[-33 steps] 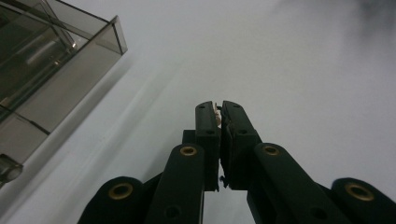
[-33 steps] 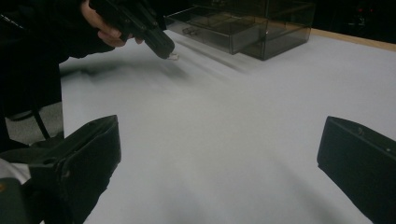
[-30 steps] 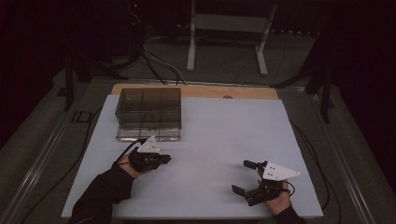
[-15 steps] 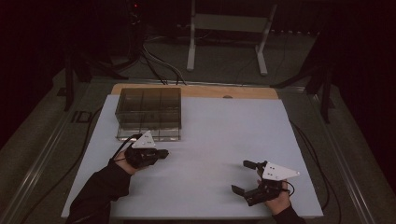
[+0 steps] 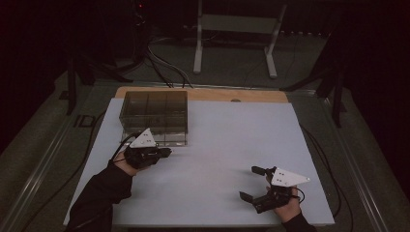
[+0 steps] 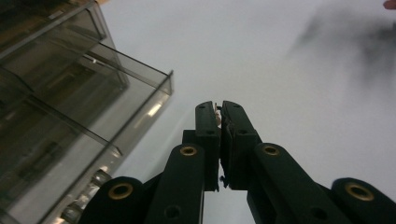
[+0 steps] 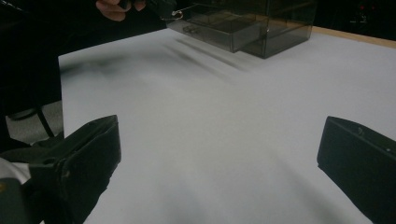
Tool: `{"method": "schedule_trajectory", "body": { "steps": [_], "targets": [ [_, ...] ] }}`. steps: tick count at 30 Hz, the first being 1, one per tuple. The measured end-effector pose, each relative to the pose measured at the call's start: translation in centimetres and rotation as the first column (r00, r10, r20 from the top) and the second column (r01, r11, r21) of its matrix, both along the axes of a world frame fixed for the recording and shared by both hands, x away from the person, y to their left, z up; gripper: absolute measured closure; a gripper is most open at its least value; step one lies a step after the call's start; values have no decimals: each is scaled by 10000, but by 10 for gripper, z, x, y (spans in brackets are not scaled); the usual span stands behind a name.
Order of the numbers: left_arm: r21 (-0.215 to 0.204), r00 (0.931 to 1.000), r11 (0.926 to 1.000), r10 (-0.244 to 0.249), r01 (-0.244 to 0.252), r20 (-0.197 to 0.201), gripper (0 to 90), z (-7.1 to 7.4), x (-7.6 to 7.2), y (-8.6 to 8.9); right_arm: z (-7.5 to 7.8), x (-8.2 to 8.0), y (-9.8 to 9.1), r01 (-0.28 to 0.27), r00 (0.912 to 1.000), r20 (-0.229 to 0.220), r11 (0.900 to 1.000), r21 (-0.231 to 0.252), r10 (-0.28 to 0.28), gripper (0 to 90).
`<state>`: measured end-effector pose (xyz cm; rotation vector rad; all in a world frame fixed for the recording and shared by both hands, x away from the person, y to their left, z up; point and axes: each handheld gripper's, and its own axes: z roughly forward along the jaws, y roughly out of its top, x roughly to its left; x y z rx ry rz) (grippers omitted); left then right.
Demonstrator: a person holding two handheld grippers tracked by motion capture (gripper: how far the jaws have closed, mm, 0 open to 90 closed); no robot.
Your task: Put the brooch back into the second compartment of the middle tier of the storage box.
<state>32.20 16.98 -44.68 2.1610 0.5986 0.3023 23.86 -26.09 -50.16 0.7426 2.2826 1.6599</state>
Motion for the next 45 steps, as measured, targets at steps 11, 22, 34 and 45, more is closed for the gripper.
{"method": "schedule_trajectory", "body": {
  "steps": [11,22,34,45],
  "targets": [
    [-108,9996,9996,253,-251,160,873,7,5,3,0,0,0,-10,10000,-29,10000,-26,10,0],
    [-405,9965,9964,764,-750,335,873,15,10,15,-1,0,0,-21,10000,-67,10000,-13,21,0],
    [-634,9897,9892,1354,-1324,459,873,21,19,24,-1,0,0,-10,10000,-45,10000,2,10,0],
    [-838,9759,9746,2123,-2077,497,873,17,31,31,0,0,0,3,10000,-31,10000,-15,-3,0]
  ]
}}
